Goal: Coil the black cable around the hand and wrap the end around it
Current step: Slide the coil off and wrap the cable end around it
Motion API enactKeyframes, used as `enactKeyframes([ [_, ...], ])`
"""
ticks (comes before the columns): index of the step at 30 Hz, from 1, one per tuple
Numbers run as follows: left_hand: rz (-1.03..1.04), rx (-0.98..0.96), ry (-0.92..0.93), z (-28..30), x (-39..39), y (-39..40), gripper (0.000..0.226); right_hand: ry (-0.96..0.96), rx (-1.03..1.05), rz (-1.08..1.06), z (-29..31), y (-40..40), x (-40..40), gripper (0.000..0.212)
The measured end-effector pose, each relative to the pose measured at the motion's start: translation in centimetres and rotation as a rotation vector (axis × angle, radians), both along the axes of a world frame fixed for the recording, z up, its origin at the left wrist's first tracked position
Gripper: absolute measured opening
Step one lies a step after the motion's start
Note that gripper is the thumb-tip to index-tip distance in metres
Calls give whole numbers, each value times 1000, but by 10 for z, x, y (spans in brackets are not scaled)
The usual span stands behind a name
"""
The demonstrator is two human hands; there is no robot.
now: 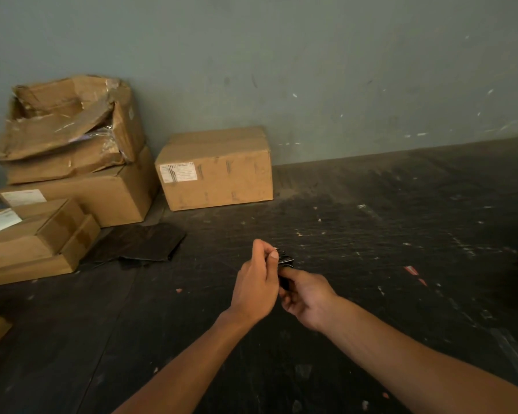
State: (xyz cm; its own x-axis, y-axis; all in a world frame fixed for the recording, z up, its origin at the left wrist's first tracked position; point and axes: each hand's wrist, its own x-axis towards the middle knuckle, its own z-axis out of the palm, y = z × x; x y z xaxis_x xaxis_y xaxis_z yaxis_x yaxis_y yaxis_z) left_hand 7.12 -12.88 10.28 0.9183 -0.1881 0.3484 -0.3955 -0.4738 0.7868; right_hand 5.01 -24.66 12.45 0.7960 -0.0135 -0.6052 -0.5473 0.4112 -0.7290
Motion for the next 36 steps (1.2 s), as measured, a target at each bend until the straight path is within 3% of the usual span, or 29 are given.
enactKeyframes([
  [8, -14, -93, 36, -1, 2, 2, 8, -71, 211, -14, -4, -3, -1, 16],
  [17, 29, -115, 35, -9, 7, 5, 8, -45, 258, -4, -3, -3, 1, 20],
  [22, 99, -192, 3, -10, 8, 5, 7, -85, 184, 58, -1, -5, 3, 20],
  [26, 144, -182, -10, -12, 11, 10, 7, -173, -11, 141, 2, -10, 2, 21],
  [31, 122, -152, 5, -14, 10, 11, 8, -374, -251, 26, -3, -10, 3, 19],
  [36, 56, -113, 3, -13, 7, 9, 11, -400, -75, 21, -7, -16, 6, 22],
])
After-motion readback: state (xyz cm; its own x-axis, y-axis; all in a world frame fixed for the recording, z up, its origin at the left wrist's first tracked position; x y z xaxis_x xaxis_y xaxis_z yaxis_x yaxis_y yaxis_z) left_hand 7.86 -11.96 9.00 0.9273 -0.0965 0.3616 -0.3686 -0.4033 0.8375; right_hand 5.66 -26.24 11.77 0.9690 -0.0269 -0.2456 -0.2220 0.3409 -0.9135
